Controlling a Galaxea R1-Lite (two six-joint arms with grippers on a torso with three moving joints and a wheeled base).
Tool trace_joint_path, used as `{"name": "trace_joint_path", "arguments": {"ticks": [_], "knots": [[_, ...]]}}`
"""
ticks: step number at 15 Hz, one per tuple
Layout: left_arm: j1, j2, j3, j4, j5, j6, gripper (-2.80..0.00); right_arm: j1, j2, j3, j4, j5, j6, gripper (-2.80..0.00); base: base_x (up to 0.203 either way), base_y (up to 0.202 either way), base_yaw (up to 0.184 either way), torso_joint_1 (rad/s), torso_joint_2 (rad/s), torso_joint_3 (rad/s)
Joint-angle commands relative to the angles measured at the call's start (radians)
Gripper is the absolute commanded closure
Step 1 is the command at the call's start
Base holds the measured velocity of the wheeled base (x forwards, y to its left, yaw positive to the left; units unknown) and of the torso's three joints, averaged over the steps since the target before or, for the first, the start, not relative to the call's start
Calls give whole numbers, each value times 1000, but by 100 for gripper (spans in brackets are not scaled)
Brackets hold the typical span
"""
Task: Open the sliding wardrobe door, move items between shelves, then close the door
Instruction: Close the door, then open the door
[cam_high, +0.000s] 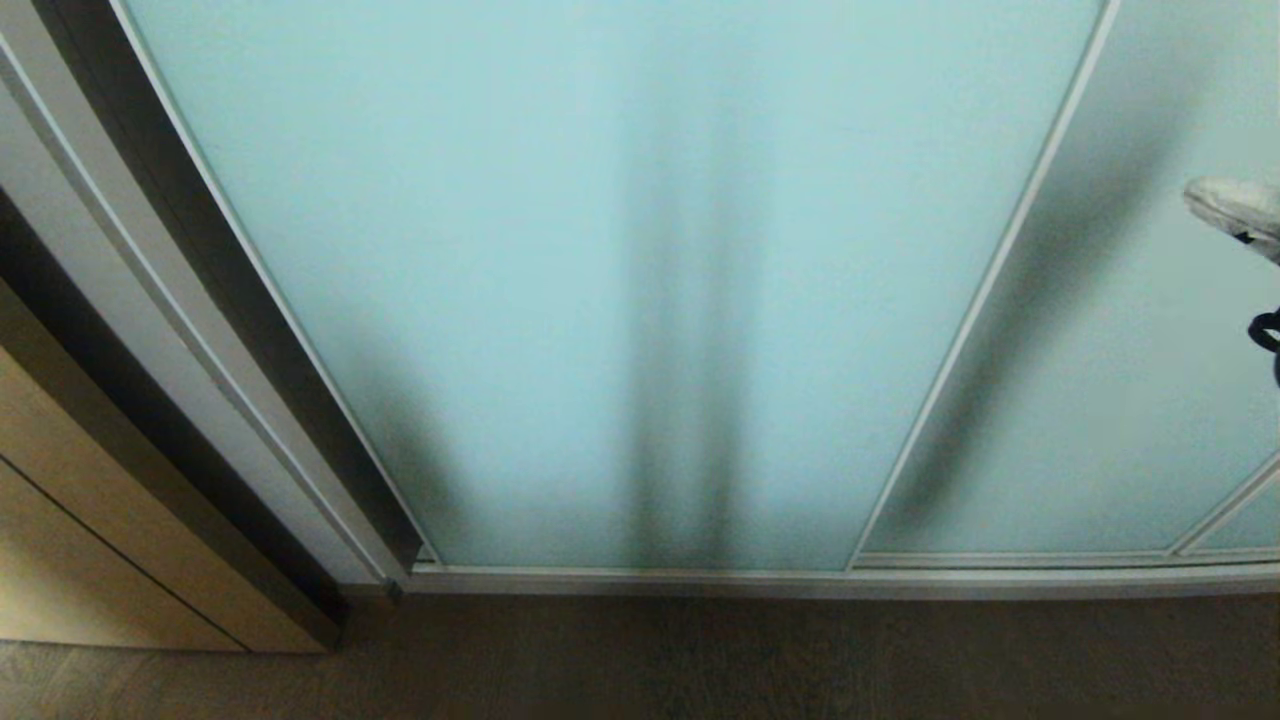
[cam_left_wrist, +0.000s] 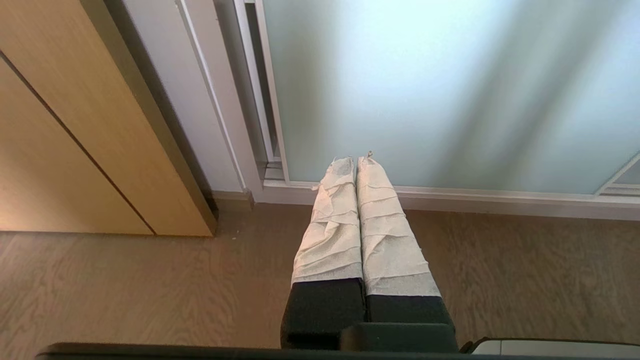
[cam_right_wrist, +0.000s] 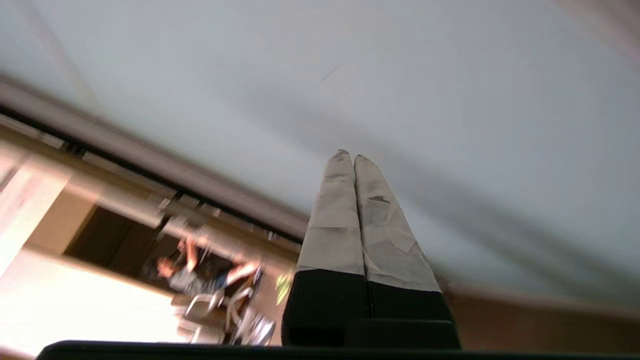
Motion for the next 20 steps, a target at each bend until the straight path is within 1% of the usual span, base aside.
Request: {"name": "trace_joint_path", "arguments": {"ticks": [1, 4, 5, 6, 8, 9, 10, 11, 12, 13, 14, 15, 16, 17, 18, 19, 20], "knots": [[0, 1, 1, -1, 0, 0, 0, 1, -225, 31, 119, 40, 4, 0, 0, 0, 0, 0, 0, 0], [0, 0, 1, -1, 2, 0, 0, 3, -425, 78, 260, 73, -23, 0, 0, 0, 0, 0, 0, 0], [0, 0, 0, -1, 2, 0, 0, 2, -489, 85, 324, 77, -46, 0, 0, 0, 0, 0, 0, 0], [0, 0, 1, 0, 1, 0, 0, 7, -558, 89, 409, 80, -89, 0, 0, 0, 0, 0, 0, 0], [0, 1, 1, 0, 1, 0, 0, 52, -677, 89, 591, 81, -193, 0, 0, 0, 0, 0, 0, 0], [0, 1, 1, 0, 0, 0, 0, 78, -736, 83, 719, 75, -274, 0, 0, 0, 0, 0, 0, 0], [0, 0, 1, 0, 1, 0, 0, 105, -785, 79, 851, 50, -402, 0, 0, 0, 0, 0, 0, 0], [0, 1, 1, 0, 1, 0, 0, 131, -830, 83, 977, -7, -546, 0, 0, 0, 0, 0, 0, 0], [0, 0, 1, -1, 1, 0, 0, 156, -874, 96, 1088, -89, -685, 0, 0, 0, 0, 0, 0, 0], [0, 0, 1, -1, 2, 0, 0, 180, -917, 117, 1179, -218, -802, 0, 0, 0, 0, 0, 0, 0], [0, 0, 1, -1, 2, 0, 0, 204, -948, 141, 1250, -301, -882, 0, 0, 0, 0, 0, 0, 0], [0, 1, 1, -1, 0, 0, 0, 210, -976, 167, 1264, -381, -920, 0, 0, 0, 0, 0, 0, 0], [0, 1, 1, 0, 0, 0, 0, 215, -1025, 203, 1271, -541, -964, 0, 0, 0, 0, 0, 0, 0], [0, 1, 1, -1, 2, 0, 0, 221, -1069, 250, 1273, -680, -1010, 0, 0, 0, 0, 0, 0, 0], [0, 1, 1, -1, 0, 0, 0, 227, -1101, 300, 1261, -784, -1058, 0, 0, 0, 0, 0, 0, 0], [0, 1, 1, -1, 1, 0, 0, 240, -1113, 356, 1226, -833, -1077, 0, 0, 0, 0, 0, 0, 0], [0, 0, 1, -1, 1, 0, 0, 265, -1147, 415, 1196, -855, -1104, 0, 0, 0, 0, 0, 0, 0]]}}
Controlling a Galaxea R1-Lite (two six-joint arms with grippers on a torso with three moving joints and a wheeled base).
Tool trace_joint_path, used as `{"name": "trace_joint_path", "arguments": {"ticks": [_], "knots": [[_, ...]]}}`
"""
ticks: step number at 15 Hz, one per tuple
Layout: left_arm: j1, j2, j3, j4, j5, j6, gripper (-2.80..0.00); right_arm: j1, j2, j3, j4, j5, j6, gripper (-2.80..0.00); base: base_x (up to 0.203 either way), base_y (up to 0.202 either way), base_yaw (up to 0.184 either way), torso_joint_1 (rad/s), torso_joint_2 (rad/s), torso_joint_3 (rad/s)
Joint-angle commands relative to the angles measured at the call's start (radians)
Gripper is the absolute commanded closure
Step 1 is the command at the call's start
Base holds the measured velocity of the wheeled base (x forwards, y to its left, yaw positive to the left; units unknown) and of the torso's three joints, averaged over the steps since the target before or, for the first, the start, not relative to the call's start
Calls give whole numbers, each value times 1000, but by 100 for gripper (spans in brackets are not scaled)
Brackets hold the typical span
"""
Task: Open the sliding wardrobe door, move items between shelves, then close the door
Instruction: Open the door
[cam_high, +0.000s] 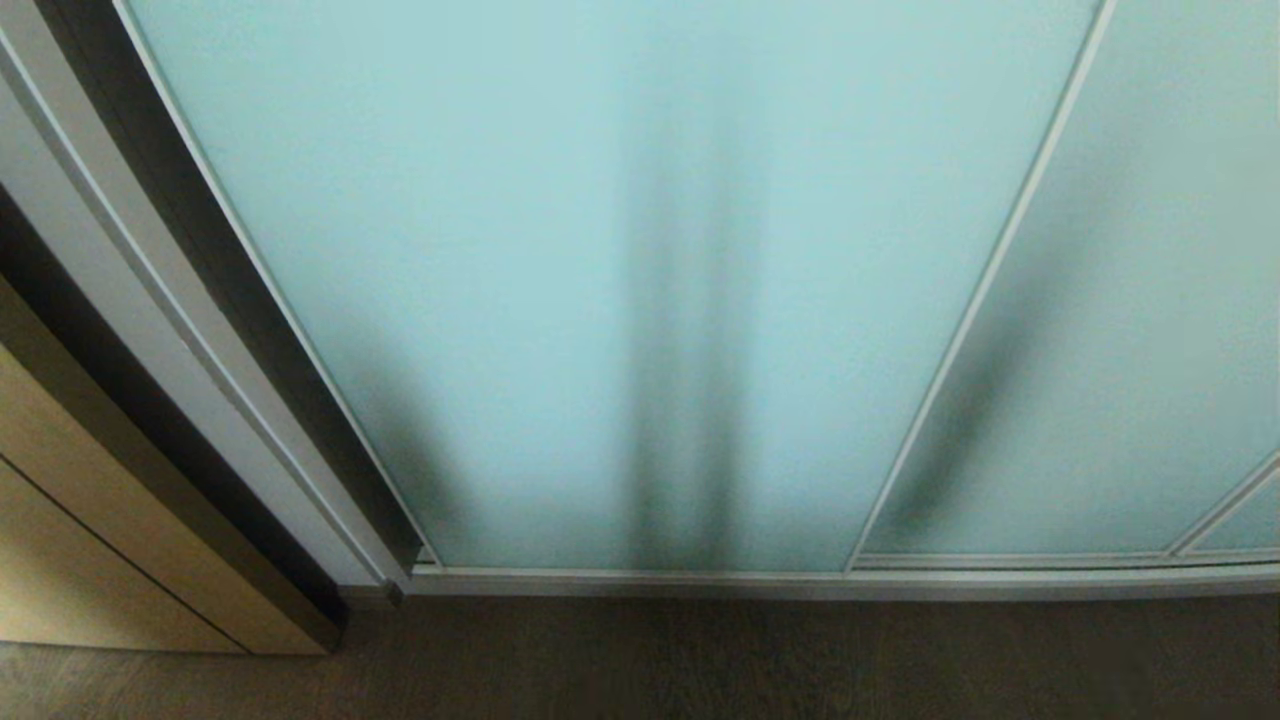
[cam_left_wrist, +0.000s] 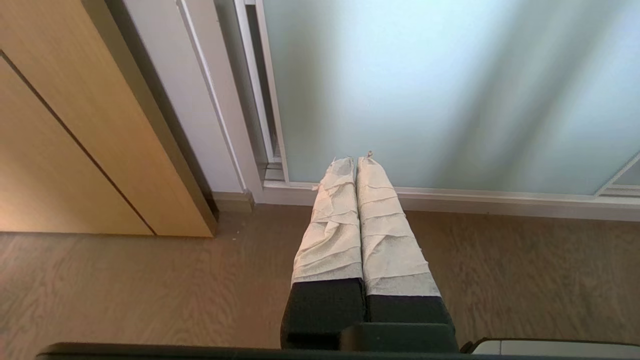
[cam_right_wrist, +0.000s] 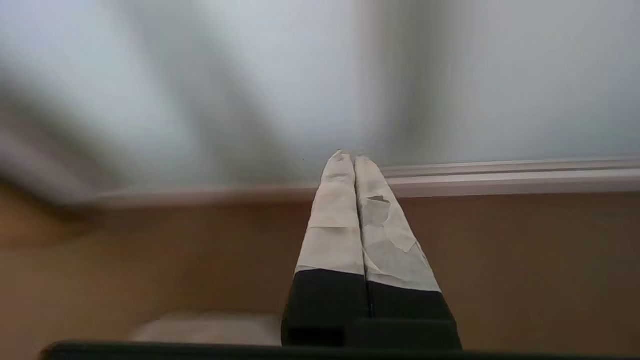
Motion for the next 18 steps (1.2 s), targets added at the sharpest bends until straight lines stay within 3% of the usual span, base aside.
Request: {"name": "trace_joint_path", "arguments": {"ticks": [1, 3, 6, 8, 11, 18], "knots": [[0, 1, 0, 2, 1, 0, 0, 44, -140, 137, -45, -82, -77, 0, 0, 0, 0, 0, 0, 0], [0, 1, 0, 0, 0, 0, 0, 66, -289, 304, -110, -79, -218, 0, 0, 0, 0, 0, 0, 0], [0, 1, 0, 2, 1, 0, 0, 78, -311, 508, -284, -77, -229, 0, 0, 0, 0, 0, 0, 0], [0, 1, 0, 0, 1, 0, 0, 80, -311, 522, -374, -73, -214, 0, 0, 0, 0, 0, 0, 0], [0, 1, 0, 0, 0, 0, 0, 81, -307, 497, -210, -73, -228, 0, 0, 0, 0, 0, 0, 0], [0, 1, 0, 0, 0, 0, 0, 81, -310, 520, -283, -76, -184, 0, 0, 0, 0, 0, 0, 0]]}}
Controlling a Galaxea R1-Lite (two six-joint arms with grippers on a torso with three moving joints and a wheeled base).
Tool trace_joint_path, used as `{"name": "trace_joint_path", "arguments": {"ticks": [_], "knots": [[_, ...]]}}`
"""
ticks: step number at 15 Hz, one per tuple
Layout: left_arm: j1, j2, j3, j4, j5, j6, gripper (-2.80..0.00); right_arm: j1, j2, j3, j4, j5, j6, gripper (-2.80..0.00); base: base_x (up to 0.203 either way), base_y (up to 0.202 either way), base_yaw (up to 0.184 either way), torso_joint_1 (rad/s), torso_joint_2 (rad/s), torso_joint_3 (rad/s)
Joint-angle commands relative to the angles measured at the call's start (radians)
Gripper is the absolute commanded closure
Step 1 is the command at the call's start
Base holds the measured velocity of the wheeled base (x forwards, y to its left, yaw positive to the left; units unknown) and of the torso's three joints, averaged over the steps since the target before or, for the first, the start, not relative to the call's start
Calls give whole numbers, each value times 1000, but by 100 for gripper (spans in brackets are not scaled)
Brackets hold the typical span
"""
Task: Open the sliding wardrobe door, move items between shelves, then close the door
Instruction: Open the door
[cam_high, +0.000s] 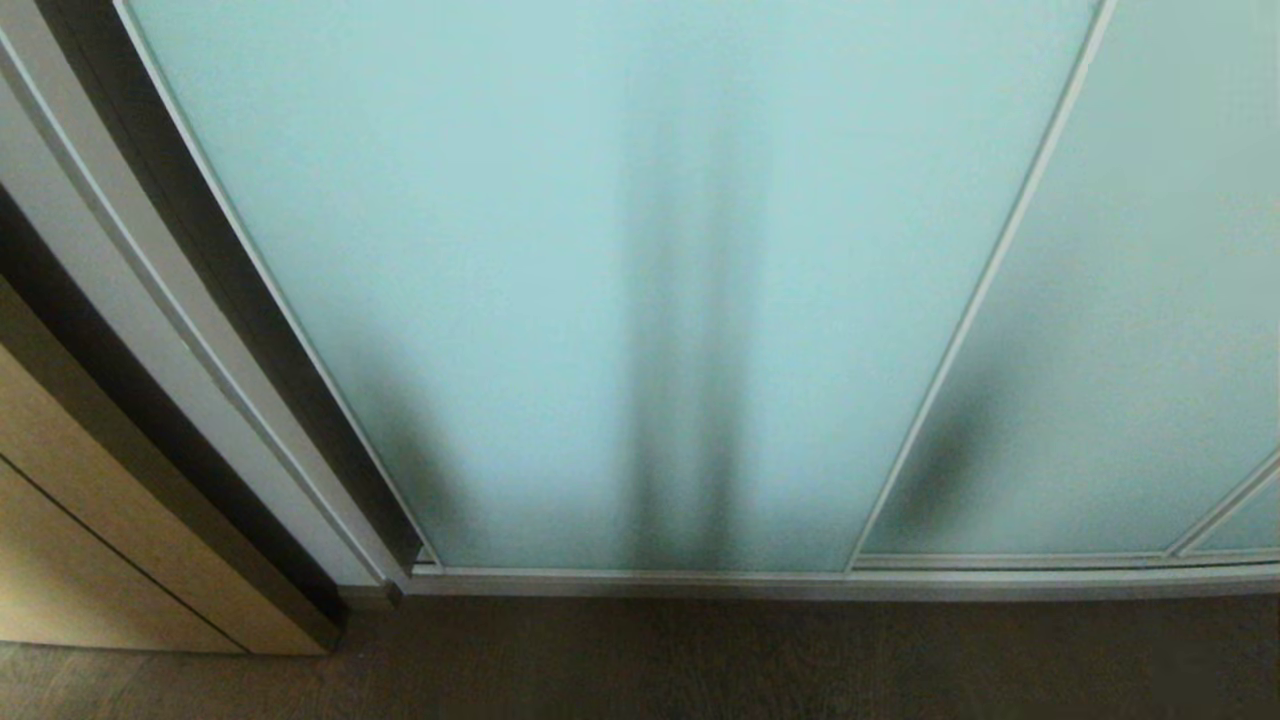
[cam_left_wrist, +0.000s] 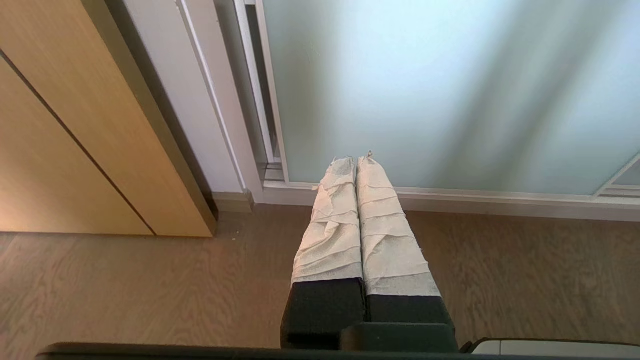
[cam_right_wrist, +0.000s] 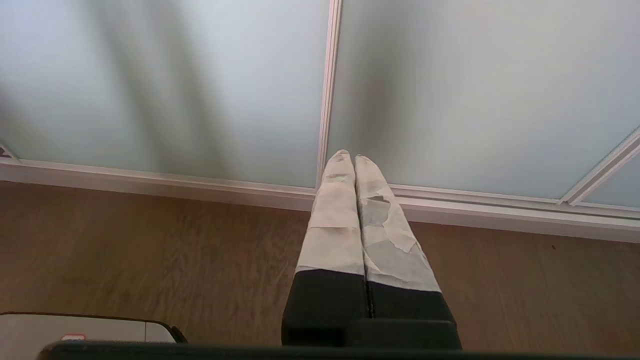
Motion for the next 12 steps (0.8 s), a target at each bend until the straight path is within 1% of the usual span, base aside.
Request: {"name": "trace_joint_path", "arguments": {"ticks": [1, 5, 7, 8, 12], "knots": [[0, 1, 0, 0, 1, 0, 0, 0, 0, 0, 1, 0, 0, 0, 0, 0, 0, 0, 0, 0], [0, 1, 0, 0, 2, 1, 0, 0, 0, 0, 1, 0, 0, 0, 0, 0, 0, 0, 0, 0], [0, 2, -1, 3, 1, 32, 0, 0, 0, 0, 1, 0, 0, 0, 0, 0, 0, 0, 0, 0], [0, 1, 0, 2, 0, 12, 0, 0, 0, 0, 1, 0, 0, 0, 0, 0, 0, 0, 0, 0], [0, 1, 2, 2, 3, 35, 0, 0, 0, 0, 1, 0, 0, 0, 0, 0, 0, 0, 0, 0]]}}
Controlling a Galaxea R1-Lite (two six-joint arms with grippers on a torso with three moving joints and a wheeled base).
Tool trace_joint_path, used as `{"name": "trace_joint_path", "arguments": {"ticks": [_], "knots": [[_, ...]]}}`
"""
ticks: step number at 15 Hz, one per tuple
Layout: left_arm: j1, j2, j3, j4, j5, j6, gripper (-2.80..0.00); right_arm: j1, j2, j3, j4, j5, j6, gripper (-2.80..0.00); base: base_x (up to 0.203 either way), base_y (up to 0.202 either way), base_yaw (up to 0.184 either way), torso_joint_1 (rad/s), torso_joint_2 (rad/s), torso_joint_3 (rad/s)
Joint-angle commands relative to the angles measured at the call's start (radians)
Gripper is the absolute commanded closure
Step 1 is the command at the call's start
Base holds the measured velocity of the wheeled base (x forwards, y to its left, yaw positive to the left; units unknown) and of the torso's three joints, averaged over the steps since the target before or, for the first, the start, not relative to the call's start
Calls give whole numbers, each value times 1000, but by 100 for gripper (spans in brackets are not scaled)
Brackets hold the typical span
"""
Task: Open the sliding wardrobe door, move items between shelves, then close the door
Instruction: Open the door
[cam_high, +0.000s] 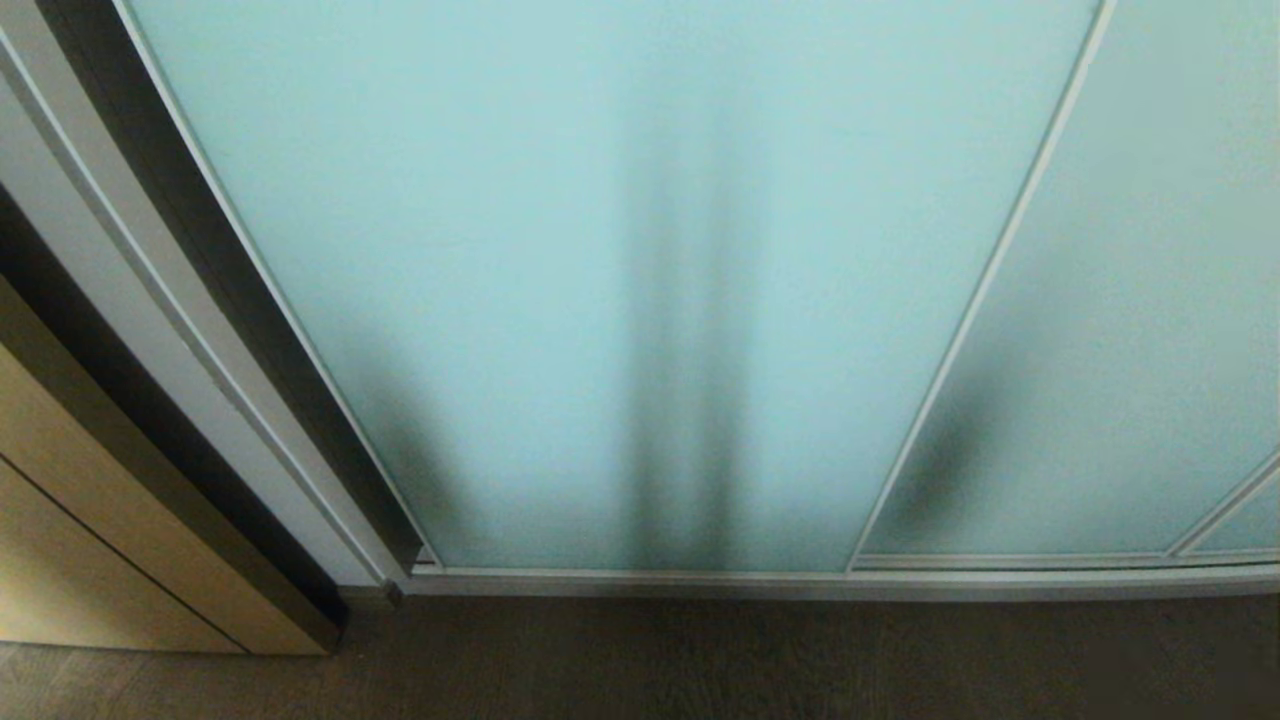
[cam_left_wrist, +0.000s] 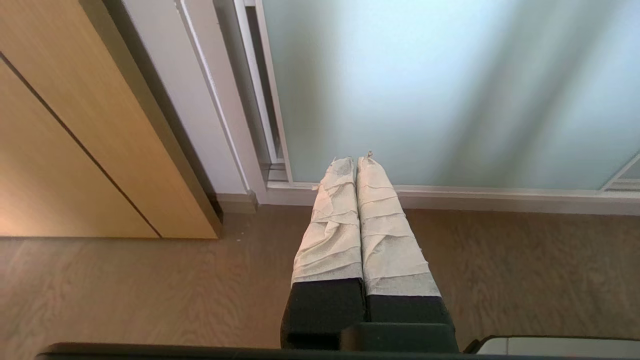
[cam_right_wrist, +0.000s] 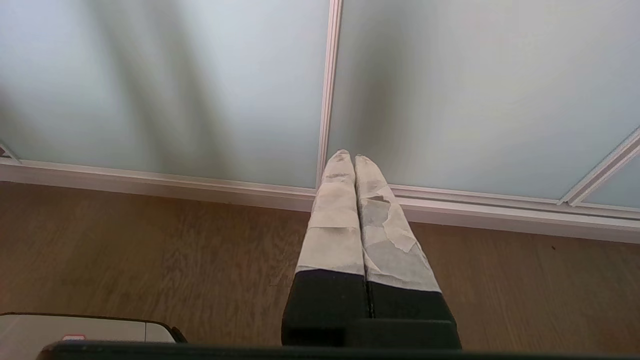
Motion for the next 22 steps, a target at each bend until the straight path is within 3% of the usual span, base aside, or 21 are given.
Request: {"name": "trace_joint_path", "arguments": {"ticks": [1, 4, 7, 9, 12, 14, 16, 19, 22], "knots": [[1, 0, 6, -12, 2, 4, 0, 0, 0, 0, 0, 0, -1, 0, 0, 0, 0, 0, 0, 0], [0, 19, -88, -37, 10, 38, 0, 0, 0, 0, 0, 0, -1, 0, 0, 0, 0, 0, 0, 0], [0, 187, -407, -26, 43, 61, 0, 0, 0, 0, 0, 0, -1, 0, 0, 0, 0, 0, 0, 0], [0, 355, -616, -52, 148, 54, 0, 0, 0, 0, 0, 0, -1, 0, 0, 0, 0, 0, 0, 0], [0, 614, -828, -191, 354, 52, 0, 0, 0, 0, 0, 1, -1, 0, 0, 0, 0, 0, 0, 0], [1, 800, -879, -323, 481, 53, 0, 0, 0, 0, 0, 1, -1, 0, 0, 0, 0, 0, 0, 0], [25, 973, -931, -456, 564, 53, 0, 0, 0, 0, 0, 0, -1, 0, 0, 0, 0, 0, 0, 0], [118, 1200, -1006, -593, 613, 49, 0, 0, 0, 0, 0, 1, -1, 0, 0, 0, 0, 0, 0, 0], [162, 1351, -1078, -652, 610, 19, 0, 0, 0, 0, 0, 0, -1, 0, 0, 0, 0, 0, 0, 0]]}}
